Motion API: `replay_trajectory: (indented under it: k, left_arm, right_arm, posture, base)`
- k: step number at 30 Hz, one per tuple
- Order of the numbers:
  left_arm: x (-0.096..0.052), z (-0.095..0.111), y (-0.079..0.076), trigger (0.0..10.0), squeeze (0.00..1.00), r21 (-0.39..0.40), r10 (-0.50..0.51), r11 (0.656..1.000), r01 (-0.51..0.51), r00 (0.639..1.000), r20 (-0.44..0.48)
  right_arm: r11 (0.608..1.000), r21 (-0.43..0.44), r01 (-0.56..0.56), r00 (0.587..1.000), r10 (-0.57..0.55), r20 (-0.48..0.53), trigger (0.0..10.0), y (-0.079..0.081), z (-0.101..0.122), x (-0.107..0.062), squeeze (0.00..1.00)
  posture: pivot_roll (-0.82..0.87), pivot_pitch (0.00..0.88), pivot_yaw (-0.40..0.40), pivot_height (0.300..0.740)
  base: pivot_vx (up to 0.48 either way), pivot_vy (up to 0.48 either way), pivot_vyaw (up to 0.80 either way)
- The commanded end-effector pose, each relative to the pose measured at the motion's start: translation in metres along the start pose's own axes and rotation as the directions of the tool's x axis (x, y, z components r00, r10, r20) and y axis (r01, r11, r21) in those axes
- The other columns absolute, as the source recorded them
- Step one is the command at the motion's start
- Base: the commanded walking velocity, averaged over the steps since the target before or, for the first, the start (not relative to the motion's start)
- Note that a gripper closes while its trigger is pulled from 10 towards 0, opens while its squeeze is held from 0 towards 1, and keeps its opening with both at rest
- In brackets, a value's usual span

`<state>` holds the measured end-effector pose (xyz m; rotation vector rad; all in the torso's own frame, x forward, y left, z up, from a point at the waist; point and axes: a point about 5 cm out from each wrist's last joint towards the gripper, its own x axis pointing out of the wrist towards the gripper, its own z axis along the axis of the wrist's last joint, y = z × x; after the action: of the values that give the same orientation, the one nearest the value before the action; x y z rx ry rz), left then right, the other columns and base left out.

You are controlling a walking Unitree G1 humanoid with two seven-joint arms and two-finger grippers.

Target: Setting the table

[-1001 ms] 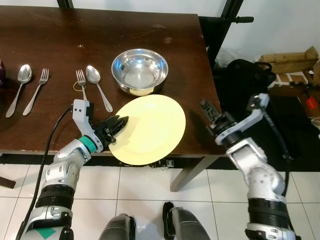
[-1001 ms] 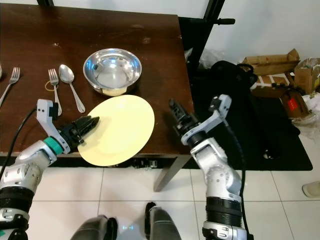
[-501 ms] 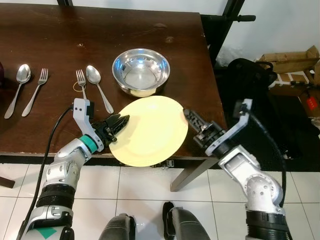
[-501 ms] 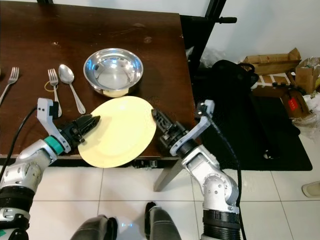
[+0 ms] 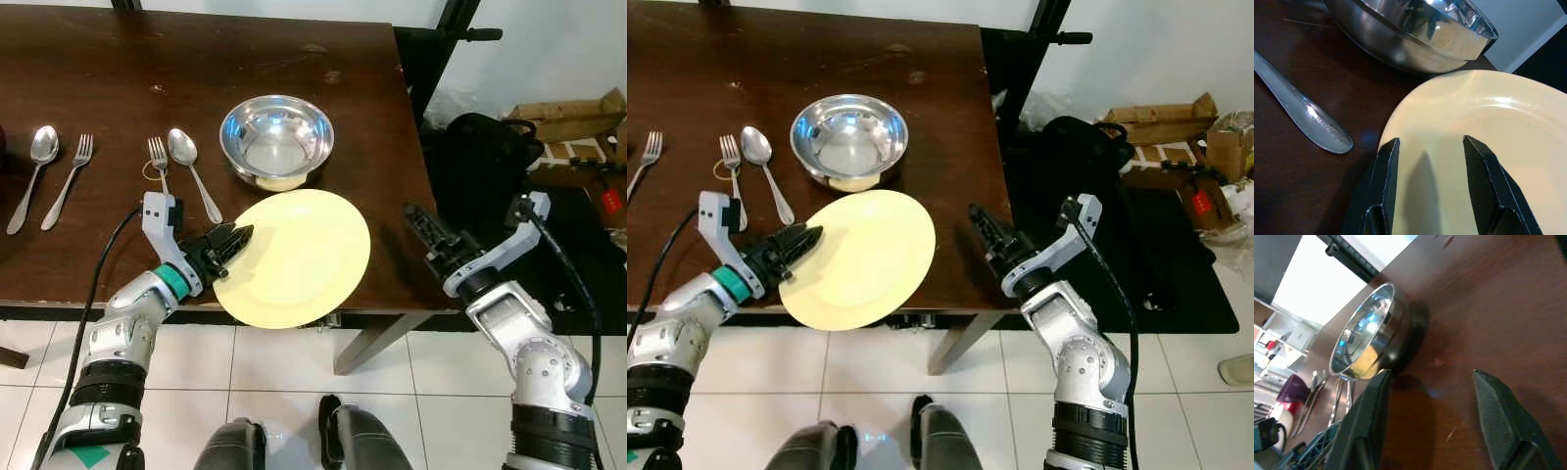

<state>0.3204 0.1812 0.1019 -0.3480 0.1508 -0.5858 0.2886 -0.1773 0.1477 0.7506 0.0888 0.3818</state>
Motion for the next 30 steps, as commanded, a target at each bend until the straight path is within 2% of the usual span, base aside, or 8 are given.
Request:
replay_trajectory:
  k: [1,8,12,26,27,28,29,30]
  left_arm:
    - [-0.009,-0.026,0.005,10.0,0.0,-0.056,0.041,0.997,-0.047,0.993,-0.11]
    - [-0.009,-0.025,0.005,10.0,0.0,-0.056,0.041,0.997,-0.047,0.993,-0.108]
    - [-0.008,-0.025,0.005,10.0,0.0,-0.056,0.041,0.997,-0.047,0.994,-0.105]
    - [-0.007,-0.024,0.004,10.0,0.0,-0.06,0.042,0.997,-0.048,0.995,-0.093]
    - [-0.006,-0.024,0.003,10.0,0.0,-0.06,0.042,0.997,-0.047,0.995,-0.092]
    - [-0.006,-0.024,0.003,10.0,0.0,-0.06,0.042,0.997,-0.047,0.995,-0.092]
    - [-0.006,-0.024,0.003,10.0,0.0,-0.06,0.041,0.997,-0.047,0.995,-0.091]
    - [-0.006,-0.024,0.003,10.0,0.0,-0.06,0.041,0.997,-0.047,0.995,-0.091]
  right_arm:
    - [1.0,0.019,-0.01,1.0,0.01,-0.026,10.0,0.002,-0.005,-0.002,0.0]
    - [0.994,0.06,-0.09,0.992,0.094,-0.083,10.0,0.018,-0.018,-0.001,0.0]
    - [0.979,0.128,-0.157,0.973,0.176,-0.149,10.0,0.036,-0.034,0.001,0.0]
    - [0.964,0.203,-0.173,0.923,0.231,-0.309,9.9,0.054,-0.067,0.003,0.0]
    - [0.963,0.207,-0.174,0.916,0.235,-0.324,6.3,0.056,-0.07,0.005,0.0]
    - [0.963,0.207,-0.174,0.916,0.235,-0.324,6.3,0.056,-0.07,0.005,0.0]
    - [0.963,0.209,-0.173,0.912,0.236,-0.334,3.5,0.058,-0.073,0.007,0.0]
    - [0.963,0.209,-0.173,0.912,0.236,-0.334,3.5,0.058,-0.073,0.007,0.0]
  posture:
    - [-0.02,0.132,0.001,0.74]
    - [-0.01,0.132,0.001,0.74]
    - [-0.01,0.13,-0.005,0.74]
    - [-0.01,0.122,-0.018,0.74]
    - [-0.01,0.12,-0.019,0.74]
    - [-0.01,0.12,-0.019,0.74]
    - [-0.01,0.118,-0.019,0.74]
    - [-0.01,0.118,-0.019,0.74]
  base:
    - [0.0,0.0,0.0]
    - [0.0,0.0,0.0]
    - [0.0,0.0,0.0]
    - [0.0,0.0,0.0]
    - [0.0,0.0,0.0]
    - [0.0,0.0,0.0]
    - [0.0,0.0,0.0]
    - [0.0,0.0,0.0]
